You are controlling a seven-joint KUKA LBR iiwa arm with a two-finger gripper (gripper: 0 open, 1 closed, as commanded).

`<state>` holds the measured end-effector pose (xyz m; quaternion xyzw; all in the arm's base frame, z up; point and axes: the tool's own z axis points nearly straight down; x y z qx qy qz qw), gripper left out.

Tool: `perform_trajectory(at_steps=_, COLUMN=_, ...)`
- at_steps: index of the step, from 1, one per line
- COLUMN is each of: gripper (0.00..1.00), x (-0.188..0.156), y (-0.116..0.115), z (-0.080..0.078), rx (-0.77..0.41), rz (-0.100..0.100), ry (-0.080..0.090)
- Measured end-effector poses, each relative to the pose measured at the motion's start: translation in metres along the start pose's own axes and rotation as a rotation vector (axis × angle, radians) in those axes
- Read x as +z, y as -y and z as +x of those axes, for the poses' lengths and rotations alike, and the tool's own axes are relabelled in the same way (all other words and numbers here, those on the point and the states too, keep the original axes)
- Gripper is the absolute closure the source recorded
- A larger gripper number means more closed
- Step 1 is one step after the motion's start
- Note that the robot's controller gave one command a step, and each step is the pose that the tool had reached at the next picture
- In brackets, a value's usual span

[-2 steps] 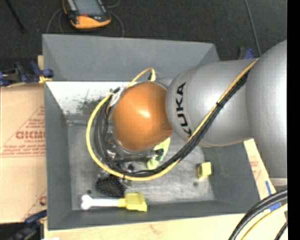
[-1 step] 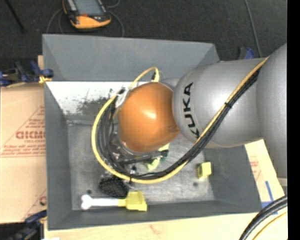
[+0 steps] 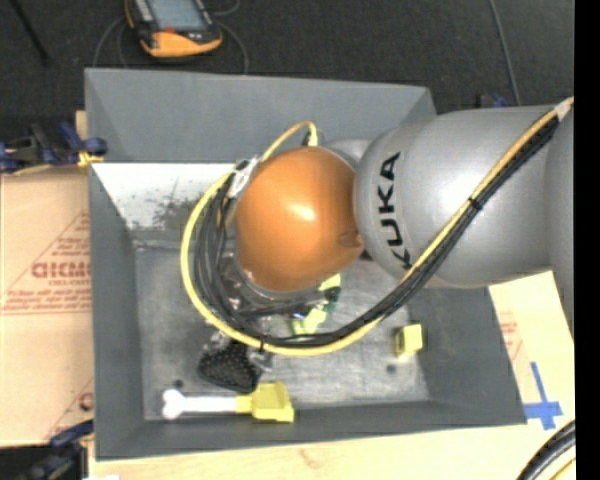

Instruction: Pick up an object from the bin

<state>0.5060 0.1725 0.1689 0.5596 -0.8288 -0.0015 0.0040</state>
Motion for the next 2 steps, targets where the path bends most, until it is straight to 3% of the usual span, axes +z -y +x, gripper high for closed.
perform_trajectory(at_steps=1, gripper=1.00, x=0.010, y=0.005, z=-0.004, rx=-0.164, rz=0.020, ry=0.012)
perform_trajectory(at_steps=2, gripper=1.00, x=-0.004, y=0.001, z=0.007, rx=-0.372, rz=-0.003, ry=0.000)
